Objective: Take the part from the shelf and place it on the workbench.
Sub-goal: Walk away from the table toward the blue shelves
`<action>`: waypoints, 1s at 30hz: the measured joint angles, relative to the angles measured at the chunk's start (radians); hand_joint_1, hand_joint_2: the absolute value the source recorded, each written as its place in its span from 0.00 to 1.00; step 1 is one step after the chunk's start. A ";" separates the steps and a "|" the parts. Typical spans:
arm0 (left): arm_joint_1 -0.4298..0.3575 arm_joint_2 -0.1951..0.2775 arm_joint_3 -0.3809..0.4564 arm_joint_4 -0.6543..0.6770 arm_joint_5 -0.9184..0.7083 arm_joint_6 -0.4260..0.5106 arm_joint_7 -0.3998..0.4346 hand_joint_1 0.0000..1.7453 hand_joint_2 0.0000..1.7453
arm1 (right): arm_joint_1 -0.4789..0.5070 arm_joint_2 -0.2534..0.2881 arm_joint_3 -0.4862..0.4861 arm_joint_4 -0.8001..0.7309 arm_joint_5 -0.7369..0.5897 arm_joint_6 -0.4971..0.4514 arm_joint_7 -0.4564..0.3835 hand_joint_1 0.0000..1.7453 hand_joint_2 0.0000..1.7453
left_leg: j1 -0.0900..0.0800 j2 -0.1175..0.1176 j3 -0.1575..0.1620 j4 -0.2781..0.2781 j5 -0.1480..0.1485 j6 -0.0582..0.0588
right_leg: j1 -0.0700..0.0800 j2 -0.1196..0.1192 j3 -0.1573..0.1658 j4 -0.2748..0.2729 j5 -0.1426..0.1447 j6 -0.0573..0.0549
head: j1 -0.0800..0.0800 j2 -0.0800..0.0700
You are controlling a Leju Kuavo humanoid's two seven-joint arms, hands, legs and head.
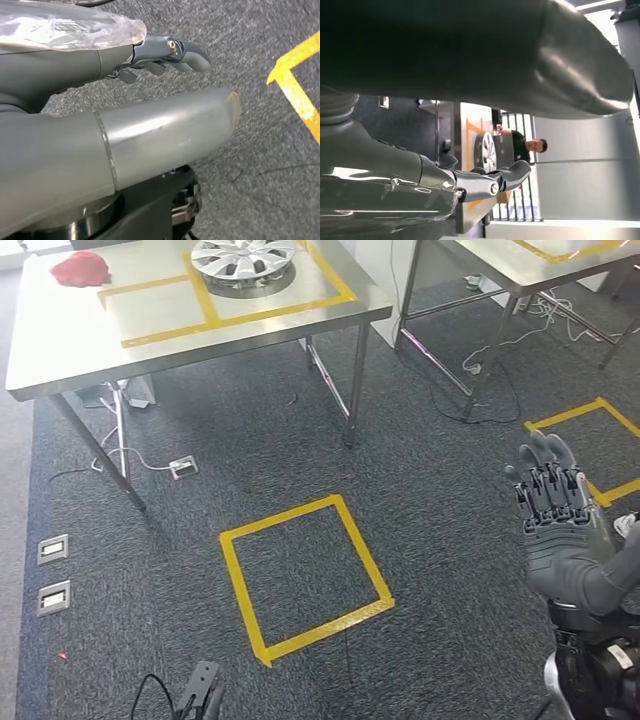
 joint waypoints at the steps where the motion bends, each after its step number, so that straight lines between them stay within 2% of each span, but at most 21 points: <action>1: 0.000 0.000 0.000 0.000 0.000 0.000 0.000 0.00 0.00 | 0.001 0.000 0.000 0.001 0.000 0.000 0.000 0.00 0.00 | 0.000 0.006 0.002 0.000 -0.001 -0.001 | -0.001 -0.003 0.019 -0.037 0.027 0.000 | 0.000 0.000; 3: -0.001 -0.001 0.000 0.000 0.000 0.000 0.000 0.00 0.00 | 0.000 0.000 -0.001 0.002 0.000 0.000 0.000 0.00 0.00 | -0.001 0.017 0.007 0.003 -0.007 -0.008 | 0.001 -0.029 0.093 -0.185 0.095 -0.003 | 0.001 0.000; 4: -0.001 -0.001 0.000 0.000 0.000 0.000 0.000 0.00 0.00 | -0.001 0.000 -0.001 0.002 0.000 0.000 0.000 0.00 0.00 | -0.004 0.022 0.008 0.006 -0.010 -0.012 | 0.003 -0.041 0.123 -0.246 0.117 -0.008 | 0.000 0.000; 5: -0.001 -0.001 0.000 0.000 0.000 0.000 0.000 0.00 0.00 | -0.001 0.000 -0.001 0.002 0.000 0.000 0.000 0.00 0.00 | -0.007 0.028 0.009 0.009 -0.012 -0.016 | 0.005 -0.050 0.139 -0.284 0.126 -0.014 | -0.001 0.000; 6: -0.001 0.000 0.000 0.000 0.000 0.000 0.000 0.00 0.00 | -0.001 0.000 -0.001 0.002 0.000 0.000 -0.001 0.00 0.00 | -0.010 0.033 0.008 0.011 -0.012 -0.020 | 0.008 -0.051 0.142 -0.296 0.125 -0.020 | -0.002 0.000; 8: -0.001 0.000 0.000 0.000 0.000 -0.001 0.000 0.00 0.00 | 0.000 0.000 -0.001 0.002 0.000 0.000 -0.001 0.00 0.00 | -0.009 0.045 0.009 0.013 -0.015 -0.028 | 0.008 -0.035 0.140 -0.299 0.129 -0.035 | -0.005 0.000; 10: -0.003 0.000 0.000 0.000 0.000 -0.001 -0.001 0.00 0.00 | -0.001 0.000 -0.001 0.002 0.000 0.000 -0.002 0.00 0.00 | -0.007 0.025 -0.007 0.056 -0.046 -0.039 | 0.005 -0.022 0.141 -0.306 0.135 -0.048 | -0.006 0.000; 12: -0.002 0.000 0.000 0.000 0.000 -0.001 -0.001 0.00 0.00 | -0.002 0.000 -0.001 0.002 0.000 0.000 -0.002 0.00 0.00 | -0.004 -0.010 -0.065 0.183 -0.113 -0.048 | 0.002 -0.010 0.140 -0.309 0.139 -0.057 | -0.009 0.000; 13: -0.001 0.000 0.000 0.000 0.000 -0.001 -0.001 0.00 0.00 | -0.002 0.000 0.000 0.002 0.000 0.000 -0.002 0.00 0.00 | -0.004 -0.019 -0.101 0.256 -0.143 -0.049 | 0.003 -0.002 0.138 -0.308 0.139 -0.059 | -0.010 0.000; 14: 0.000 0.000 0.000 0.000 0.000 -0.001 -0.001 0.00 0.00 | -0.001 0.000 0.000 0.002 0.000 0.000 -0.002 0.00 0.00 | -0.003 -0.022 -0.129 0.310 -0.158 -0.050 | 0.003 0.006 0.137 -0.308 0.140 -0.060 | -0.011 0.000; 15: 0.001 0.000 0.000 0.000 0.000 -0.001 -0.001 0.00 0.00 | 0.000 0.000 0.001 0.002 0.000 0.000 -0.002 0.00 0.00 | -0.003 -0.024 -0.140 0.327 -0.153 -0.049 | 0.004 0.015 0.137 -0.308 0.140 -0.060 | -0.011 0.000; 16: 0.001 0.000 0.000 0.000 0.000 -0.001 -0.001 0.00 0.00 | 0.001 0.000 0.001 0.002 0.000 0.000 -0.002 0.00 0.00 | -0.003 -0.025 -0.130 0.300 -0.127 -0.046 | 0.004 0.025 0.138 -0.308 0.140 -0.060 | -0.011 0.000; 18: 0.001 0.001 0.000 0.000 0.000 -0.001 -0.001 0.00 0.00 | 0.001 0.000 0.001 0.002 0.000 0.000 -0.002 0.00 0.00 | -0.004 -0.044 -0.066 0.155 -0.048 -0.035 | 0.004 0.042 0.140 -0.308 0.141 -0.059 | -0.011 0.000; 20: -0.001 0.004 0.000 0.000 0.000 -0.001 -0.001 0.00 0.00 | 0.000 0.000 0.000 0.002 0.000 0.000 -0.002 0.00 0.00 | -0.005 -0.068 -0.015 0.036 -0.003 -0.025 | 0.006 0.058 0.136 -0.305 0.141 -0.053 | -0.011 0.000; 21: -0.001 0.005 0.000 0.000 0.000 -0.001 -0.001 0.00 0.00 | 0.000 0.000 0.000 0.002 0.000 0.000 -0.002 0.00 0.00 | -0.006 -0.074 -0.006 0.013 0.001 -0.022 | 0.006 0.064 0.134 -0.305 0.142 -0.048 | -0.011 0.000; 23: -0.002 0.004 0.000 0.000 0.000 -0.002 -0.001 0.00 0.00 | 0.000 0.000 0.000 0.002 0.000 0.000 -0.002 0.00 0.00 | -0.006 -0.061 -0.005 0.005 0.002 -0.017 | 0.005 0.076 0.130 -0.306 0.145 -0.036 | -0.011 0.000; 25: -0.003 0.002 0.000 0.000 0.000 -0.003 -0.001 0.00 0.00 | 0.000 0.000 -0.002 0.002 0.000 0.000 -0.002 0.00 0.00 | -0.001 -0.046 0.001 -0.006 0.008 -0.008 | 0.007 0.057 0.117 -0.277 0.124 -0.026 | -0.008 0.000; 26: -0.004 0.002 0.000 0.000 0.000 -0.003 -0.001 0.00 0.00 | -0.001 0.000 -0.003 0.002 0.000 0.000 -0.002 0.00 0.00 | 0.002 -0.038 0.003 -0.012 0.010 -0.004 | 0.007 0.040 0.097 -0.232 0.097 -0.022 | -0.005 0.000; 28: -0.002 0.003 0.000 0.000 0.000 -0.004 -0.001 0.00 0.00 | -0.002 0.000 -0.002 0.003 0.000 0.000 -0.002 0.00 0.00 | 0.000 -0.024 0.004 -0.013 0.009 0.000 | 0.004 0.009 0.036 -0.095 0.028 -0.015 | 0.000 0.000; 29: -0.001 0.003 0.000 0.000 0.000 -0.004 -0.001 0.00 0.00 | -0.002 0.000 -0.001 0.005 0.000 0.000 -0.002 0.00 0.00 | 0.000 -0.016 0.004 -0.013 0.009 0.001 | 0.001 0.005 0.009 -0.036 0.006 -0.011 | 0.000 0.000; 30: 0.000 0.003 0.000 0.000 0.000 -0.004 -0.001 0.00 0.00 | -0.002 0.000 -0.001 0.007 0.000 0.000 -0.002 0.00 0.00 | 0.000 -0.009 0.005 -0.012 0.008 0.000 | -0.002 0.002 -0.003 -0.008 0.003 -0.008 | 0.000 0.000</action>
